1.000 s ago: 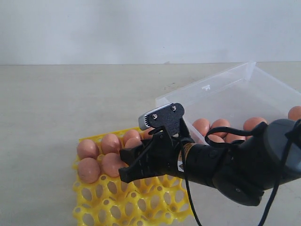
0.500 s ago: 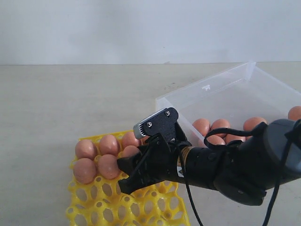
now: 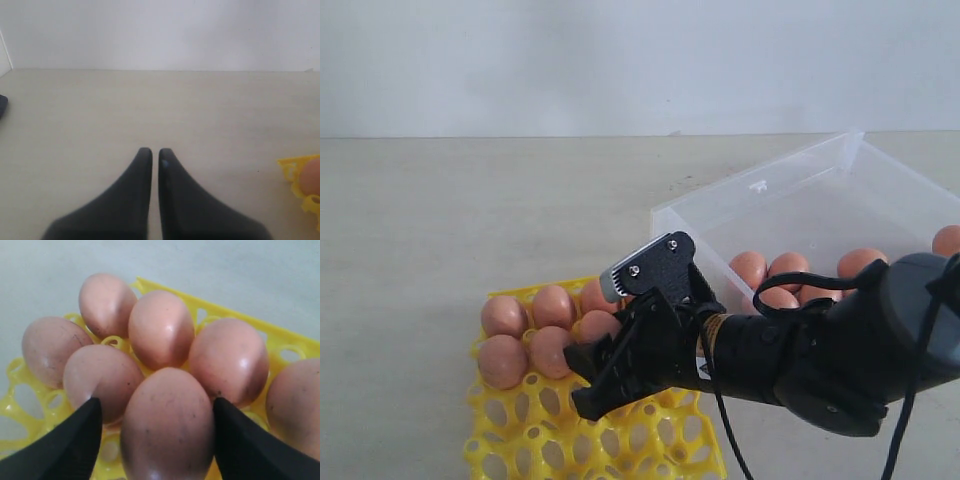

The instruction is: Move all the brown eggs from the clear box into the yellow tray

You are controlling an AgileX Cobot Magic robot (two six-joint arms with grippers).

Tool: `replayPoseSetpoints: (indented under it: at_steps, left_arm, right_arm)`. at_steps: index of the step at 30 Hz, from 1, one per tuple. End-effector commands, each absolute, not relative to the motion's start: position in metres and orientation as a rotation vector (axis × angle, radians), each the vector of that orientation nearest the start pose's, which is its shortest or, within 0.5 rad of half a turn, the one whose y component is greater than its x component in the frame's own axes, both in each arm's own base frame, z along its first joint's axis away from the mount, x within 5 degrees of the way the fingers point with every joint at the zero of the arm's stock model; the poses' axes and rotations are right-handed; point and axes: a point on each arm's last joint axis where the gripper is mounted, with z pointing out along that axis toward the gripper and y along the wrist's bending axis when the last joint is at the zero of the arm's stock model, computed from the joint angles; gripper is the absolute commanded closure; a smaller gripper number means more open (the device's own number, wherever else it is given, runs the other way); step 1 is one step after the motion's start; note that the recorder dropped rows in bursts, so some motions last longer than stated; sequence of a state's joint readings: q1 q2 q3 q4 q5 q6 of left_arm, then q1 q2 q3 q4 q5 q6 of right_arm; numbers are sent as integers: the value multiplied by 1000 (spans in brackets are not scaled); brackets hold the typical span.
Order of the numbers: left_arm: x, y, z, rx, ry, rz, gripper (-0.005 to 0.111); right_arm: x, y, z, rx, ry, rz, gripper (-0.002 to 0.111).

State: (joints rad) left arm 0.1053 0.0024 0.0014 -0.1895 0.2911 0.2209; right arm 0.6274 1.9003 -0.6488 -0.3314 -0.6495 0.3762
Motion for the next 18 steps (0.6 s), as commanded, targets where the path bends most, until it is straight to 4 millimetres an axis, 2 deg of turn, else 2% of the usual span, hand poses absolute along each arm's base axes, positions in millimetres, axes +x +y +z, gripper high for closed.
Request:
replayPoseSetpoints:
  at_steps: [1,11,13,15,17,18]
  left_arm:
    - [55,1,188,-20,1763,61,103]
    - [55,1,188,-20,1763,61,103]
    - [55,1,188,-20,1763,61,103]
    - [55,1,188,-20,1763,61,103]
    - [55,1,188,-20,1763,61,103]
    - [55,1,188,-20,1763,61,103]
  right_arm:
    - [252,205,113,-686,2048,629,50]
    - [253,201,161,-693,1867,580,53]
    - [253,200,168,-669,1854,584,64]
    - [252,199,174,-643,1862,593,81]
    - [249,196,182,-650,1870,577,103]
    - [248,195,185,-647,1882,571,108]
